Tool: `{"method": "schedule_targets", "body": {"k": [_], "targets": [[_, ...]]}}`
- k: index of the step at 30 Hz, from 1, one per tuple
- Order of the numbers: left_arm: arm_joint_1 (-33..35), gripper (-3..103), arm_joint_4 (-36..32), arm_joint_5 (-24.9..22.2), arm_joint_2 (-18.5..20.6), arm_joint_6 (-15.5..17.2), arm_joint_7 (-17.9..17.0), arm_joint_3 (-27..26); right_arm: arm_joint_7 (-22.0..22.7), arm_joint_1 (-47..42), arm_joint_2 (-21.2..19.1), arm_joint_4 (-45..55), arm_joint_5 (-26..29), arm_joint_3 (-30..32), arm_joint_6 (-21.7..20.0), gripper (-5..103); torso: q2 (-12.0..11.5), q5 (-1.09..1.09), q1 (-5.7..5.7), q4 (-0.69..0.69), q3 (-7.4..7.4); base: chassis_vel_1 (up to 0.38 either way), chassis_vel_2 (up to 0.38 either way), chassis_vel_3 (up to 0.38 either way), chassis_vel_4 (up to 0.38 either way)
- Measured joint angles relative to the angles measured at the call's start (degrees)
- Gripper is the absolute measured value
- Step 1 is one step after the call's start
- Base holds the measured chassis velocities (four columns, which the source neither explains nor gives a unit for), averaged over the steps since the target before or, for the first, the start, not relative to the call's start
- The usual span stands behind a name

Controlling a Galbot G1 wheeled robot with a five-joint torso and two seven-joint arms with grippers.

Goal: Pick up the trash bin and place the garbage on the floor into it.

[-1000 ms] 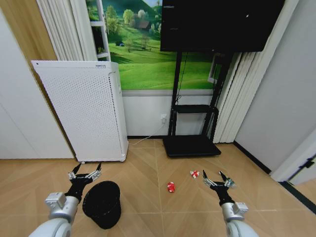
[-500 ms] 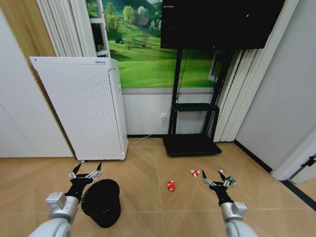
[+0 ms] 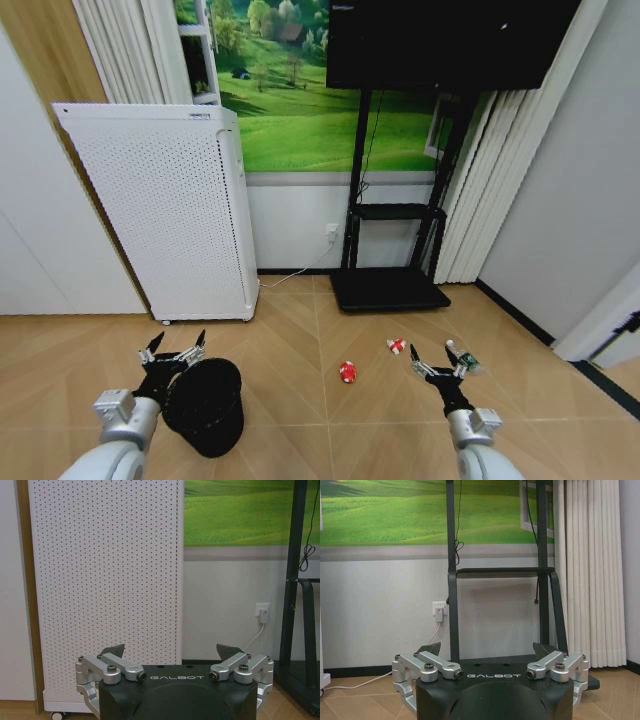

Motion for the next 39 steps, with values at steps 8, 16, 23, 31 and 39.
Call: {"method": "schedule_targets", "body": {"k": [8,16,23,31,39], "targets": [[0.7,100,-0.4,0.9,-0.2,-1.1,-1.7,-0.3,0.0,0.0,0.1,-0.2,0.0,-0.1,0.1,100,0.2,0.00,0.00,0.00,0.00,0.000,0.000,0.000,0.000],[2.6,100,1.4,2.1,-1.8,0.8,-6.2,-2.1,0.1,-0.5,0.2,-0.8,-0.1,0.6,0.7,100,0.3,-0.01,0.04,-0.02,0.00,0.000,0.000,0.000,0.000],[3.9,100,5.8,-2.7,-1.1,9.4,-8.1,-4.6,0.4,-0.6,0.2,-0.1,0.6,0.8,0.0,100,0.4,-0.01,0.06,0.00,0.00,0.000,0.000,0.000,0.000],[2.5,100,9.0,-12.6,0.0,21.3,-15.8,-5.2,0.5,-0.6,0.2,-0.1,0.8,0.7,-0.3,100,0.5,0.00,0.08,0.00,0.00,0.000,0.000,0.000,0.000],[-0.7,100,14.7,-12.6,1.6,23.3,-15.6,-4.3,0.5,-0.7,0.4,-0.6,0.8,1.0,-0.2,100,0.6,0.00,0.09,0.00,0.00,0.000,0.000,0.000,0.000]]}}
